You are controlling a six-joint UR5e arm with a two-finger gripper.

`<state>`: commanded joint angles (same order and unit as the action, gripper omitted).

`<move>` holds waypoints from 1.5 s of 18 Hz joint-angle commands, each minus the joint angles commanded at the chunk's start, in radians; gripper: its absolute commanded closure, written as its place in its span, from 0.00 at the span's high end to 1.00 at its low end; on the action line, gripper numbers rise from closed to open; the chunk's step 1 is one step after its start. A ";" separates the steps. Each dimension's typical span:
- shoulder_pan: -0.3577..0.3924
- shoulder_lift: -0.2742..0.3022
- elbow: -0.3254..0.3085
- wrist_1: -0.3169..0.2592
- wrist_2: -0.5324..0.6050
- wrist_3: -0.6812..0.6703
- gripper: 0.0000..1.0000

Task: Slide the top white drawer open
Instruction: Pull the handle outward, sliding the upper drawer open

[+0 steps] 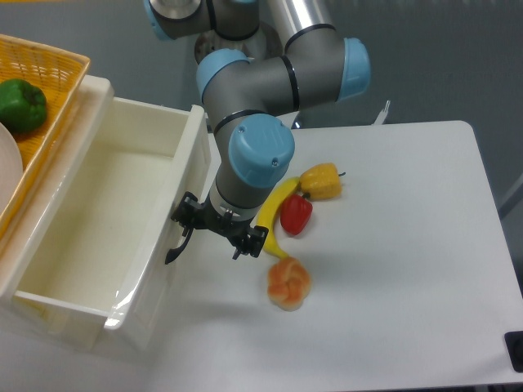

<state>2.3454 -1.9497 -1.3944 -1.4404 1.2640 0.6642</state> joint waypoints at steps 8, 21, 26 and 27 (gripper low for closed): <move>0.011 -0.014 0.015 0.002 0.000 0.002 1.00; 0.029 -0.012 0.014 -0.002 -0.021 0.011 1.00; 0.029 -0.012 0.006 -0.003 -0.031 0.005 1.00; 0.029 -0.012 0.006 -0.003 -0.032 0.005 1.00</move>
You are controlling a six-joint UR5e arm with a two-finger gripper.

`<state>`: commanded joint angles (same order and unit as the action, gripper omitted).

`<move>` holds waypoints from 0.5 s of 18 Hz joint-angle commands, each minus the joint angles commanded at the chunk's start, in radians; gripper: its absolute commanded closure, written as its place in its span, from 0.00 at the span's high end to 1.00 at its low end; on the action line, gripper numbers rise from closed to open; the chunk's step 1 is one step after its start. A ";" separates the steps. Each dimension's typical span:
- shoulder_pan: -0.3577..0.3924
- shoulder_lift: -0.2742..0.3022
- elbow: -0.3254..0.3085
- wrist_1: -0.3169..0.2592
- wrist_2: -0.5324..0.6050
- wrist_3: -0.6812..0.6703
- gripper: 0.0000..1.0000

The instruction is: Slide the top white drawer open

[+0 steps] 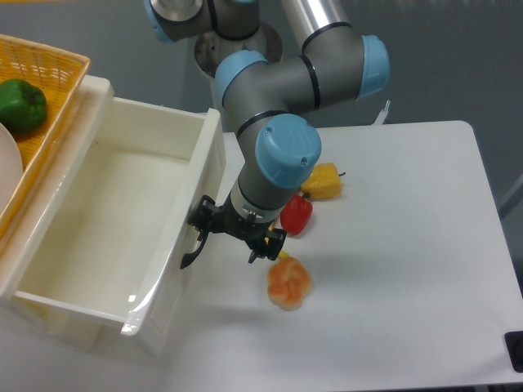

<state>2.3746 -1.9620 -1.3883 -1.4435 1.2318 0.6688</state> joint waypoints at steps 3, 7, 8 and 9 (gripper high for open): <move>0.009 -0.002 -0.002 0.000 -0.032 0.000 1.00; 0.032 0.000 -0.003 0.000 -0.089 -0.003 1.00; 0.037 0.000 -0.005 0.000 -0.106 -0.003 1.00; 0.038 0.000 -0.005 0.000 -0.116 -0.003 1.00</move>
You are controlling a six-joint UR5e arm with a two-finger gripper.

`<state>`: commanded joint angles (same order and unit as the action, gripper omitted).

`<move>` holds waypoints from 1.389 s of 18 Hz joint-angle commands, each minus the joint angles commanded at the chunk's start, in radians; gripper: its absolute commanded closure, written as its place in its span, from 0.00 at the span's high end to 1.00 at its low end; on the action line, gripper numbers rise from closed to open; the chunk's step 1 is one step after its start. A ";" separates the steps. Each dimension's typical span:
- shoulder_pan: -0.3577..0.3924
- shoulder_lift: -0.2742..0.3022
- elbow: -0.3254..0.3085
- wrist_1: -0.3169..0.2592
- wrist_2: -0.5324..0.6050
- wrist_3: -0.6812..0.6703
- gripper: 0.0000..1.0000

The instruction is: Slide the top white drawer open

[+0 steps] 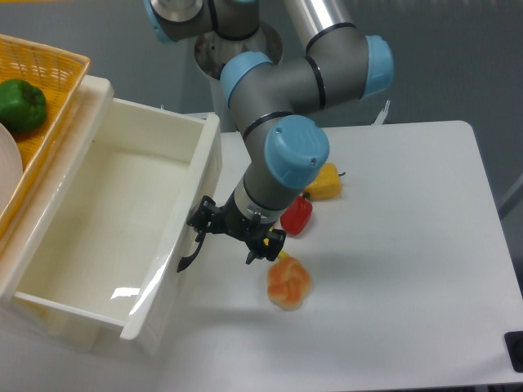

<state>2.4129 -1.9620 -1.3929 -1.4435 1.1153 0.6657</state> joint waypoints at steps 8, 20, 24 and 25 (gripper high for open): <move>0.037 0.012 0.003 0.034 -0.014 0.014 1.00; 0.084 -0.080 0.003 0.209 0.333 0.259 1.00; 0.110 -0.106 0.002 0.207 0.385 0.374 1.00; 0.120 -0.110 0.002 0.206 0.417 0.421 1.00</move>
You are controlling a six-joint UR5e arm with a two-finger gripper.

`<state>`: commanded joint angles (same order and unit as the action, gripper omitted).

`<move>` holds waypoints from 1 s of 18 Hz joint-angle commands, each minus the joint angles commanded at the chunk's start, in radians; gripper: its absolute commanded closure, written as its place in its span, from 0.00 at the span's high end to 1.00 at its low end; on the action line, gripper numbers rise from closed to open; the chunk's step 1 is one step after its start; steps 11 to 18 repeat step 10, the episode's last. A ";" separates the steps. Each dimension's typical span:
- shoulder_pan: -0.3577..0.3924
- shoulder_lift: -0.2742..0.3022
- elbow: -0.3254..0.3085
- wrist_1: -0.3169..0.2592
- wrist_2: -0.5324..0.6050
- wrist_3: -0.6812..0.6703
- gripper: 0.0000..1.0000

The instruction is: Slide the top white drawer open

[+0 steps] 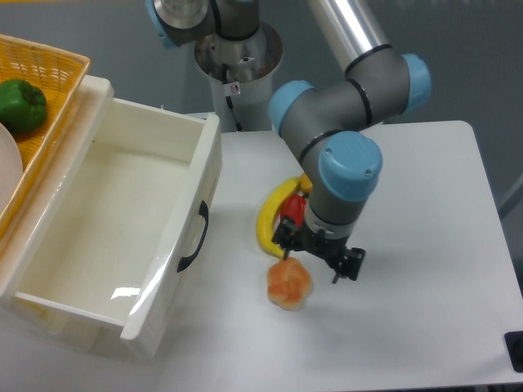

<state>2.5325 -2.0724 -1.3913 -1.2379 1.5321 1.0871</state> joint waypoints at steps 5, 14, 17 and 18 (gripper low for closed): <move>0.063 -0.017 0.015 0.002 0.020 0.220 1.00; 0.112 -0.015 0.025 -0.009 0.016 0.292 1.00; 0.112 -0.015 0.025 -0.009 0.016 0.292 1.00; 0.112 -0.015 0.025 -0.009 0.016 0.292 1.00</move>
